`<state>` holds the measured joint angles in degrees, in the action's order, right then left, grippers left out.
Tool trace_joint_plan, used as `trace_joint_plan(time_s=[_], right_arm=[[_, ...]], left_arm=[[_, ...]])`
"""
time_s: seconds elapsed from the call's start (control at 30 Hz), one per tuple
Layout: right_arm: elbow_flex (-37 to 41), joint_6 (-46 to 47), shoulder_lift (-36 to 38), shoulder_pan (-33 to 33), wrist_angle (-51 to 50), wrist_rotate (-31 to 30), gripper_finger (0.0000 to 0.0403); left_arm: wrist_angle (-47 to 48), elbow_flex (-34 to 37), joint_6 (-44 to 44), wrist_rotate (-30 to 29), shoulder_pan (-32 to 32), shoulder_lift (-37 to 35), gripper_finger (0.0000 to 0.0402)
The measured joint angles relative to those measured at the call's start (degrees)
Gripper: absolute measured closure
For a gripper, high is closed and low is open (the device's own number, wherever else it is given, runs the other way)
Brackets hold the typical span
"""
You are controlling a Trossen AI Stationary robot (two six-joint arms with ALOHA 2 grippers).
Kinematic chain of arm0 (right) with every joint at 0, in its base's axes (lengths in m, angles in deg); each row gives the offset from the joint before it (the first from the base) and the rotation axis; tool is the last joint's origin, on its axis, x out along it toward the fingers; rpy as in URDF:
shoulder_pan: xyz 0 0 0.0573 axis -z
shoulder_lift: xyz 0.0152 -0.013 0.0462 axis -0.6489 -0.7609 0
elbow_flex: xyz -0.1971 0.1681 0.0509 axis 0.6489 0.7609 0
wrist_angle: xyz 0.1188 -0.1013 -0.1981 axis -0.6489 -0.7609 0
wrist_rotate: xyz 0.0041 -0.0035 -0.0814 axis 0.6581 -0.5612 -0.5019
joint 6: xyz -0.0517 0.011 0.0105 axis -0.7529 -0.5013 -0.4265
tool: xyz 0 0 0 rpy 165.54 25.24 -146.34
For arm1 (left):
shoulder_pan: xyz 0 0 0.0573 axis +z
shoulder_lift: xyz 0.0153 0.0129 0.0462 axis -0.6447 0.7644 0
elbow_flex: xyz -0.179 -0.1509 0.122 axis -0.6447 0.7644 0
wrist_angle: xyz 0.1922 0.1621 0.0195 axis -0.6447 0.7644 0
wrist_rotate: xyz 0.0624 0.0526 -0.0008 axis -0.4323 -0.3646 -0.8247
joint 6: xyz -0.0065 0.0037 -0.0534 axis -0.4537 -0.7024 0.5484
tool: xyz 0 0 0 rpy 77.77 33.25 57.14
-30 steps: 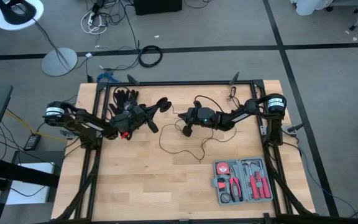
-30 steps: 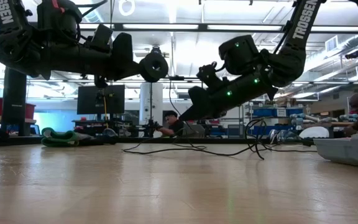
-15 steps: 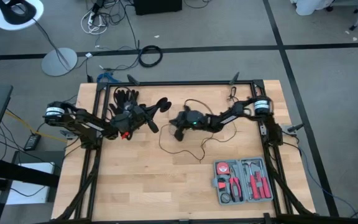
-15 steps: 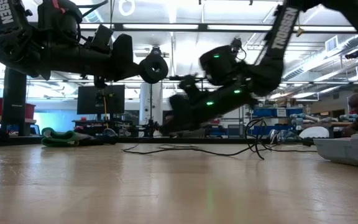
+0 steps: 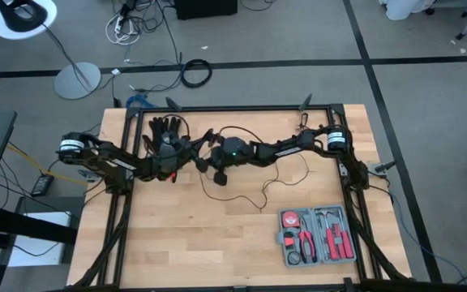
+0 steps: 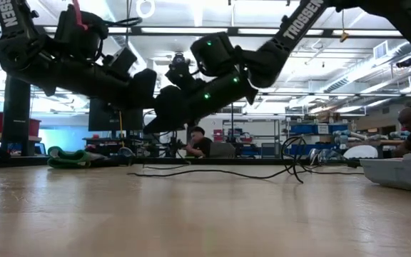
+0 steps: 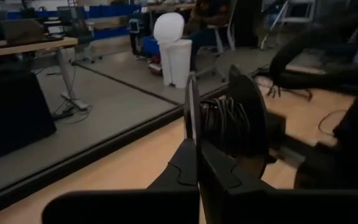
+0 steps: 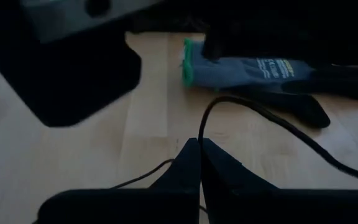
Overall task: Coil cords
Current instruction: Coil the black wire
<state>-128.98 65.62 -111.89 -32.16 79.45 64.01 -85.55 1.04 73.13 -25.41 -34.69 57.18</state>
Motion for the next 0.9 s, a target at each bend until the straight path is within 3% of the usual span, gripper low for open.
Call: trace_joint_plan(time_s=[0.77,0.9], right_arm=[[-1.95,2.99,0.04,-0.64,-16.92,2.99,0.0398],[-0.58,4.52,0.56,-0.64,-15.73,4.16,0.0397]], left_arm=[[-3.02,0.57,-1.39,-3.50,-0.14,-0.02,0.0402],[-3.19,0.57,-1.21,-3.51,-0.31,-0.02,0.0402]])
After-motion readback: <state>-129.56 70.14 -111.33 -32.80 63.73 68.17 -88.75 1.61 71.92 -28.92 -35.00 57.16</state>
